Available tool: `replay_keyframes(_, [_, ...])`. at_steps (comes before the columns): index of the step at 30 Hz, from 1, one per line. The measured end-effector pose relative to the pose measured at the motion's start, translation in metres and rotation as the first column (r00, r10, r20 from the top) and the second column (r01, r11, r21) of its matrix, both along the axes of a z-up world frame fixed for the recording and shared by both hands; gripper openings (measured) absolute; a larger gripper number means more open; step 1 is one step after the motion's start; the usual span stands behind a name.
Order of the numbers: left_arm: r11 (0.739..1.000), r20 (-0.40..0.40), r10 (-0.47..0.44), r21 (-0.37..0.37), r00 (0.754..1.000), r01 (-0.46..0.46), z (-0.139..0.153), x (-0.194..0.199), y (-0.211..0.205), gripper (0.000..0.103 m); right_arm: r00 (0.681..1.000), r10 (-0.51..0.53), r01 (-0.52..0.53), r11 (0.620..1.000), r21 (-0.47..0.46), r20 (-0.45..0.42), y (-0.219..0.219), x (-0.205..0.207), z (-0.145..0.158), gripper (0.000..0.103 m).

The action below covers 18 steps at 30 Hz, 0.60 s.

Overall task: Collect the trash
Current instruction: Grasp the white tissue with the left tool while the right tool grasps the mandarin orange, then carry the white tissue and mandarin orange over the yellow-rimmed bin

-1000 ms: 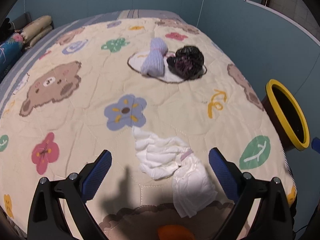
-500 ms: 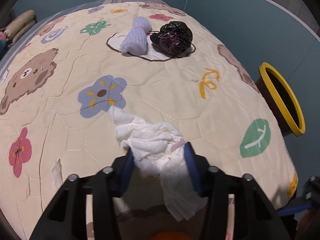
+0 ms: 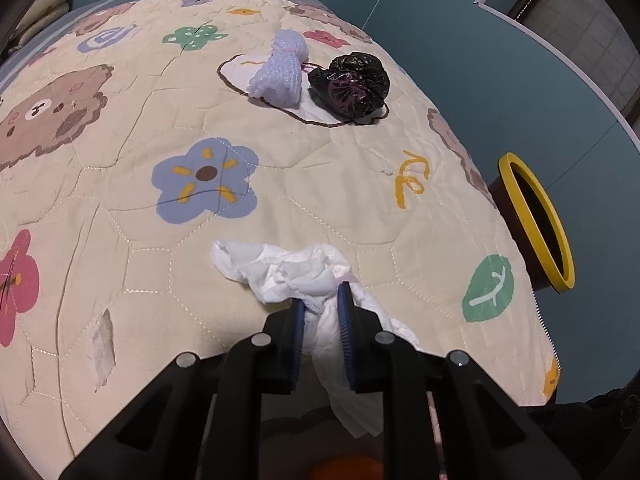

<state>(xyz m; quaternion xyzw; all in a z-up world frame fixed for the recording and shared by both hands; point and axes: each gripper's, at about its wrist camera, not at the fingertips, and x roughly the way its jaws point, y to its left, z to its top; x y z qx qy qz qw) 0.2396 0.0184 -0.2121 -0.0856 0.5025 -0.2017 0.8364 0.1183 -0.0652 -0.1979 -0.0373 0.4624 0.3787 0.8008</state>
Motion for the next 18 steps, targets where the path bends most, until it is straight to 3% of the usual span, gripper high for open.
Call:
replay_keyframes(9, [1.000,-0.005,0.014,-0.018,1.000,-0.014,0.005,0.000,0.003,0.010,1.000,-0.022,0.022,1.000,0.016,-0.005,-0.017,0.005,-0.001,0.030])
replay_keyframes(18, [1.000,0.030,0.019,0.013,0.999,-0.019,0.020,-0.007,-0.003,0.005,0.993,-0.115,0.118,0.986,0.116,-0.039,-0.094,0.012,0.020,0.027])
